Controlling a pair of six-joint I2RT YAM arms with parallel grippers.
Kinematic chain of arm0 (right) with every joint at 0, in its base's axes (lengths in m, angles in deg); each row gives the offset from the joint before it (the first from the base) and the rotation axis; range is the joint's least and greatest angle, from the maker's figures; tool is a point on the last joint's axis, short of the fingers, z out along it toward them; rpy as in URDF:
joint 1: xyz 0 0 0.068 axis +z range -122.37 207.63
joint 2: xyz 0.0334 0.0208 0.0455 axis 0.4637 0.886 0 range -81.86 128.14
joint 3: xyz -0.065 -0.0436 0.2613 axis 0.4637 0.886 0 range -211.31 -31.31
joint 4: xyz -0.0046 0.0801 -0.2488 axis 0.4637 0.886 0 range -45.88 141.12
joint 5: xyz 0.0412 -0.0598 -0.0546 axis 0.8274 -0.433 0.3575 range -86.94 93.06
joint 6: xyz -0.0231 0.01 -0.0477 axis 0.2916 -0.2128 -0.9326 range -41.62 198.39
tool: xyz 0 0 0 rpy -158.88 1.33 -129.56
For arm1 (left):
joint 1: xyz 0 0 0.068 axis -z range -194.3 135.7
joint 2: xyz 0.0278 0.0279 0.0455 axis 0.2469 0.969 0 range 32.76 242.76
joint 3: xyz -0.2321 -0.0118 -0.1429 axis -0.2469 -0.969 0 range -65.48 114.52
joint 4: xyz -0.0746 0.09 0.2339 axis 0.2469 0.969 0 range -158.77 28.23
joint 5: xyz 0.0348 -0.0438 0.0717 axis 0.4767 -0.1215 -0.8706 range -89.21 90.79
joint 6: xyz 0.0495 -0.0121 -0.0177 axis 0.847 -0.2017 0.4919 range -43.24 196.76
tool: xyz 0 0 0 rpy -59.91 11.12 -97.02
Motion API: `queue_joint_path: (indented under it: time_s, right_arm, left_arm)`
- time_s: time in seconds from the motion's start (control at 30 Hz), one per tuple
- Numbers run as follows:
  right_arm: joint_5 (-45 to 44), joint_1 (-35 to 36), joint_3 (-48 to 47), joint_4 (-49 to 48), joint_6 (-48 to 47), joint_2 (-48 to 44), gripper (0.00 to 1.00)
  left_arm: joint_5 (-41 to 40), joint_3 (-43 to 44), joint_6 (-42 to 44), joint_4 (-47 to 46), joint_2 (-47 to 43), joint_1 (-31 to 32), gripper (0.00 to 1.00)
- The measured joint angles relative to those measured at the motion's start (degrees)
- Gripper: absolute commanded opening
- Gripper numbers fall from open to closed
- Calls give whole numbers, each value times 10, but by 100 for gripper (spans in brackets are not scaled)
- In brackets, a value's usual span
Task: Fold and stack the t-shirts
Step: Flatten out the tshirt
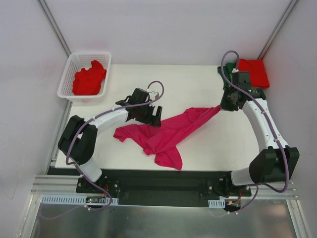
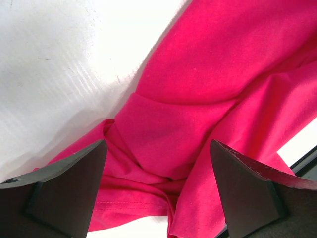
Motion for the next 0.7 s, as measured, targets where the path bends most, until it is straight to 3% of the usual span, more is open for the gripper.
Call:
queue_joint_path:
  time_s: [0.53,0.63,0.7]
  right_arm:
    - [0,0,0,0,-1,0,1]
    - [0,0,0,0,-2,0,1]
    - [0,0,0,0,-2,0,1]
  left_arm:
    - [7,-38,-15,-37,26,0,60]
    - [8,-38,-19,-47,35,0,50]
    - [11,-38,-21,-51,39,0,27]
